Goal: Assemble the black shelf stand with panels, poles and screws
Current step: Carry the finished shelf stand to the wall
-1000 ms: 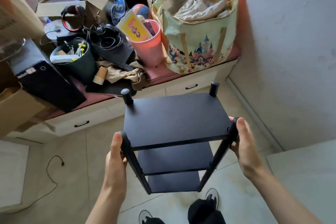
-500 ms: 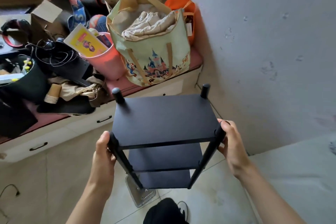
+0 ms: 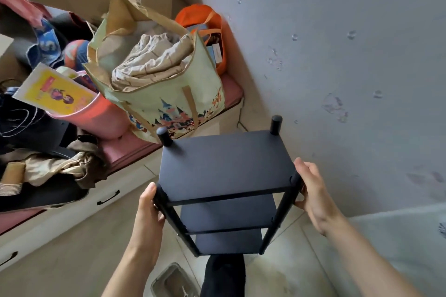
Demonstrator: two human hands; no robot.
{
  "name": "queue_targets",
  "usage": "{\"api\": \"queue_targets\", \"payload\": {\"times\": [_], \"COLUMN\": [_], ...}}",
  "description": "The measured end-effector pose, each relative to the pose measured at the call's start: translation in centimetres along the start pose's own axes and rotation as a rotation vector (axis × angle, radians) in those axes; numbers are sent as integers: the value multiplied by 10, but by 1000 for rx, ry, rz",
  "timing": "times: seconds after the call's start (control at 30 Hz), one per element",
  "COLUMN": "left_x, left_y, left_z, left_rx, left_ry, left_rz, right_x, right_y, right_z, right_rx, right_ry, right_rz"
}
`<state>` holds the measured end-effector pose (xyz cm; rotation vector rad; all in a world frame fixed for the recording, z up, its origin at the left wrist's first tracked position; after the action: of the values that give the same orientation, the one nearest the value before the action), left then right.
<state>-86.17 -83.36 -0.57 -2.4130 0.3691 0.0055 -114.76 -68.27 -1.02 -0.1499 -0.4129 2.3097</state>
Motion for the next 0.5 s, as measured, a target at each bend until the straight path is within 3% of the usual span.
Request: {"api": "queue_targets", "payload": {"times": [0.23,0.5], "left_x": [-54,-114], "left_y": [88,186], "left_z": [-34,-44], "left_rx": [206,360], "left_ry": [44,137], "left_rz": [101,69], "right_x": [4,28], "right_y": [83,156], "right_z": [8,-2], "right_rx": [-158,-345], "right_ry": [-9,46], "right_rz": [-84,-123]}}
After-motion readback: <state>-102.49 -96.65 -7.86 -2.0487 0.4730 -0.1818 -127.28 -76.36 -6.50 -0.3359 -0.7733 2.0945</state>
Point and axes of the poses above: each hand's wrist, its own y-axis towards the middle knuckle, its own x-axis out of the back of the hand, z = x × y, the point moved 6 cm from there along y, towards the middle knuckle, and after that the axes turned 9 degrees about x, right-handed, at the moved point
